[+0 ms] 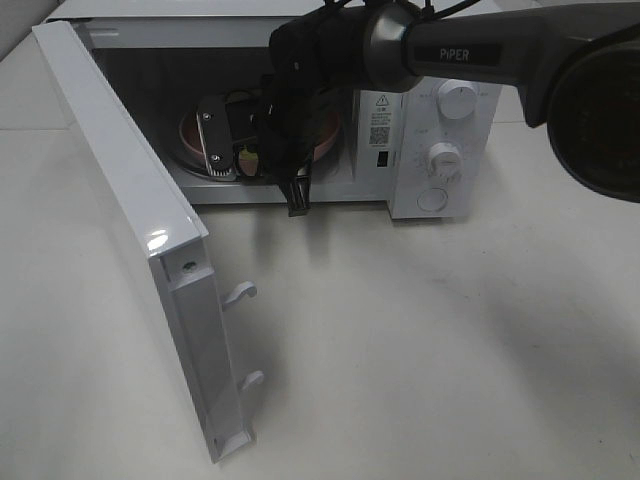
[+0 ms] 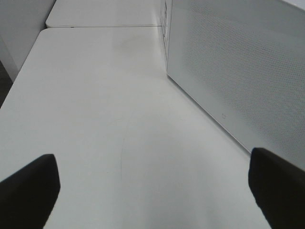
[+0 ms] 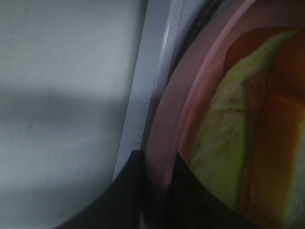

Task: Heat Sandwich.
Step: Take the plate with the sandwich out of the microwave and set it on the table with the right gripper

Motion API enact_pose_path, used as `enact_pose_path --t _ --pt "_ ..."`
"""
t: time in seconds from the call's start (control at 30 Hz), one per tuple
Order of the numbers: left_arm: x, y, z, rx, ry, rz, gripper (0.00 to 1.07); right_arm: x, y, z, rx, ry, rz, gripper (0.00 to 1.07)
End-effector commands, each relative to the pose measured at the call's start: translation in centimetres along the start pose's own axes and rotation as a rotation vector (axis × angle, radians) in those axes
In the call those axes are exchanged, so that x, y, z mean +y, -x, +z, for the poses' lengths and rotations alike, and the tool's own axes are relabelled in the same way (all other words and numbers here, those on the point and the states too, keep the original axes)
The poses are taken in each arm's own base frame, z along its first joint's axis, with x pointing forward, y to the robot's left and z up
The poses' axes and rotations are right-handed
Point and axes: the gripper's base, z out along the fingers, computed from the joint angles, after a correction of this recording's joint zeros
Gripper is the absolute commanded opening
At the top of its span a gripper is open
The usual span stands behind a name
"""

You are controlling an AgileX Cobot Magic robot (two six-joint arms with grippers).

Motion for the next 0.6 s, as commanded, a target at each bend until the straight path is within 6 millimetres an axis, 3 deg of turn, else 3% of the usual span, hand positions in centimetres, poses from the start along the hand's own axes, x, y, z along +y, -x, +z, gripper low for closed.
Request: enact_pose_path --t 0.03,0.6 --pt "-0.1 -0.1 -0.3 -0.035 -0.007 0.001 1.01 0.3 0.0 -0.8 0.000 0.044 -0.014 0.00" --pt "-0.1 -0.1 -0.3 -0.035 -0.007 0.001 1.01 1.8 -0.2 -3.2 -0.063 0.052 -0.180 0.00"
